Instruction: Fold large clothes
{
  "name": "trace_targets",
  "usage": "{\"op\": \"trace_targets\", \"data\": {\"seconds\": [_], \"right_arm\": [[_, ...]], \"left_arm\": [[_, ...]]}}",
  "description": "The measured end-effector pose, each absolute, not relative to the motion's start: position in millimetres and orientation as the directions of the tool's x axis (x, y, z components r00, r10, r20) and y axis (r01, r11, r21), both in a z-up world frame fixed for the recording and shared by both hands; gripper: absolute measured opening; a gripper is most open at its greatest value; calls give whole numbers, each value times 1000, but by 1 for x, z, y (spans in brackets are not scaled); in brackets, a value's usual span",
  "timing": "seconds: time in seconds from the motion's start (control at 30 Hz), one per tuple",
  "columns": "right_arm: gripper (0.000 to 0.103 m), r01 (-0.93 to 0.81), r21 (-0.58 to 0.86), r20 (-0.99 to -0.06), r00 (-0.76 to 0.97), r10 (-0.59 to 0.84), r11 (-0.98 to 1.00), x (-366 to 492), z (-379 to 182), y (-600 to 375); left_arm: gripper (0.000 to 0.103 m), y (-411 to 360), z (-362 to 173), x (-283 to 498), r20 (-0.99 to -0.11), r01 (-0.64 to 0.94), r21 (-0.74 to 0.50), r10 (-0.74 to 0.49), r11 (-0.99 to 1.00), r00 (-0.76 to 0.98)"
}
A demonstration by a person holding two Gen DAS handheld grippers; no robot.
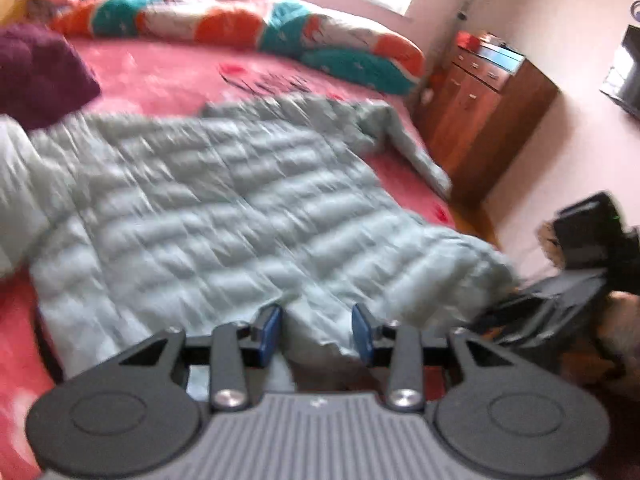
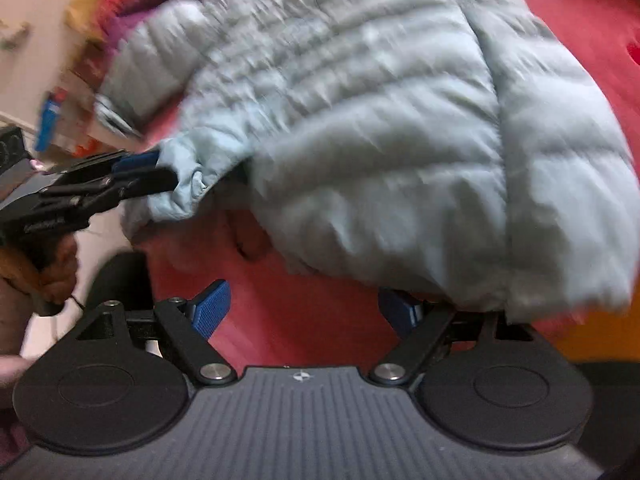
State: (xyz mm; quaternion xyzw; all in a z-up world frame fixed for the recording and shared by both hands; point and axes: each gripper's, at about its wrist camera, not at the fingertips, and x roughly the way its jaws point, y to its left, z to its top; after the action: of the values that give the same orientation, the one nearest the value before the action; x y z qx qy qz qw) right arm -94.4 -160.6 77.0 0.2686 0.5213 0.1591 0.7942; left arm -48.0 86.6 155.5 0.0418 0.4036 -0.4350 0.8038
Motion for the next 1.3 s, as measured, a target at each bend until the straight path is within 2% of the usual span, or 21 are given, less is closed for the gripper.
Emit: {"op": "trace_targets", "data": {"seconds": [0.13,0.27,0.43,0.57,0.63,0.73,0.8,0.87,1.17,1.3], "right_arm": [[102,4,638,-642,556,529,770,-82,99,-175],[102,-17,599,-597,658,460,801,-64,115,-181],[102,-17,569,-585,694,419,822,-53,120,-193],[103,-36,617,-524,727,444,786,-48,123,-191],[103,-33,583,-565,701,435,812,-37,119,-182],[103,-35,490,-689,597,412,871,-26,99,-159],[103,14,417,-782,516,350,909,-27,77,-151],[103,63,409,-833,432,344,911,-35,57,-150],[103,83,407,-881,298,367,910,-89,59,-131],[103,89,430,-890,208,406,898,-103,61,-118]], "left_arm": [[38,80,153,-23,-671,702,-245,-639,669,375],[38,77,150,-4,-673,666,-155,-572,729,469],[42,89,156,-13,-667,679,-176,-593,713,450],[48,98,147,-25,-693,687,-157,-575,709,435],[49,97,136,-24,-720,678,-152,-551,719,422],[49,99,116,-19,-753,641,-193,-531,743,389],[49,97,103,-23,-778,643,-181,-509,744,370],[49,95,92,-35,-795,663,-166,-497,730,349],[52,103,92,-71,-814,691,-145,-483,708,323],[54,108,98,-75,-825,679,-174,-482,713,294]]}}
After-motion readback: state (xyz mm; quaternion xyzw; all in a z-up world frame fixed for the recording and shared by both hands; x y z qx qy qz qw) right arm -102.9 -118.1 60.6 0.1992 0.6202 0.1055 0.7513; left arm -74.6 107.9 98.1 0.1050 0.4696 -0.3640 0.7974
